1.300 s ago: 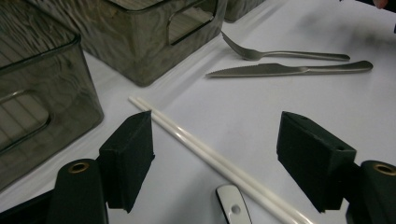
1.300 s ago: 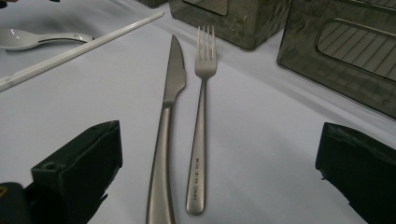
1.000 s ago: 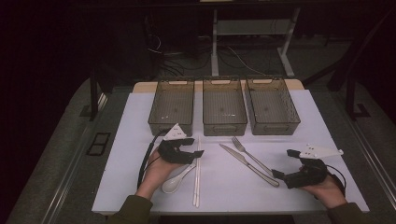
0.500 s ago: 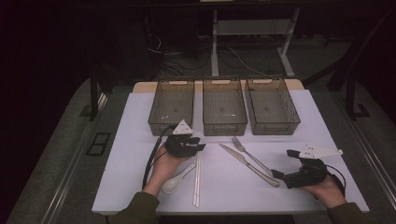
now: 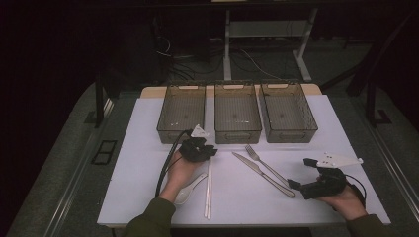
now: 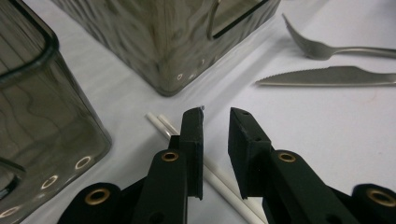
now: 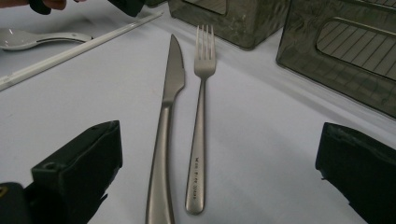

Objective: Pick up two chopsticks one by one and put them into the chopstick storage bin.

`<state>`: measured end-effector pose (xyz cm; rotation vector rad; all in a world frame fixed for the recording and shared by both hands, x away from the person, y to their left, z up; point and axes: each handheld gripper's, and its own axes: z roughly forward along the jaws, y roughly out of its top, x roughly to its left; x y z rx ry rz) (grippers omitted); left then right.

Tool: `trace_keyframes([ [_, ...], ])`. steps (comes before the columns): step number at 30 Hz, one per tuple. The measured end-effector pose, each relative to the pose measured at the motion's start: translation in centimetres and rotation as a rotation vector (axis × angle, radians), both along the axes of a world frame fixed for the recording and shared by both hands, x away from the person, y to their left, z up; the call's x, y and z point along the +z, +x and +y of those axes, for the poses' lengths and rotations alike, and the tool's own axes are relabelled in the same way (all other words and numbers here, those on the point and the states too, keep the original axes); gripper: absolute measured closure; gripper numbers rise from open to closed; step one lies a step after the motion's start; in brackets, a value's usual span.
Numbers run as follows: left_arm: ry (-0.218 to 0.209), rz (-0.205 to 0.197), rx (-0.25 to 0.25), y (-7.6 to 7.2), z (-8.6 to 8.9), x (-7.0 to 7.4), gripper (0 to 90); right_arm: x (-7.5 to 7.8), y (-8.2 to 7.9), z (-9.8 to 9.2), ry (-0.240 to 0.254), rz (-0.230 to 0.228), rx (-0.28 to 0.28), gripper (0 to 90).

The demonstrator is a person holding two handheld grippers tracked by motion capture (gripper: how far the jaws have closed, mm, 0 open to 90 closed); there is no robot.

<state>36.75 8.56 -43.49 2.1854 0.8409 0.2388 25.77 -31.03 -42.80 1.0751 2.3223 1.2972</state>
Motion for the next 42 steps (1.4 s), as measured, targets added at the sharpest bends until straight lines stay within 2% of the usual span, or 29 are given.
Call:
trace_keyframes([
  [3,0.027,0.009,0.007,0.1,-0.06,-0.32,74.5,-0.02,0.01,-0.01,0.001,0.001,0.0,0.5],
  [11,0.041,0.021,0.002,0.18,-0.13,-0.58,74.4,0.03,-0.03,0.01,0.001,0.002,0.001,0.5],
  [31,0.026,0.045,-0.005,0.15,-0.38,-0.8,73.8,0.02,-0.02,-0.01,0.003,0.002,0.003,0.5],
  [42,0.039,0.045,-0.021,0.08,-0.83,-0.97,71.9,0.04,-0.02,-0.01,0.005,0.002,0.003,0.5],
])
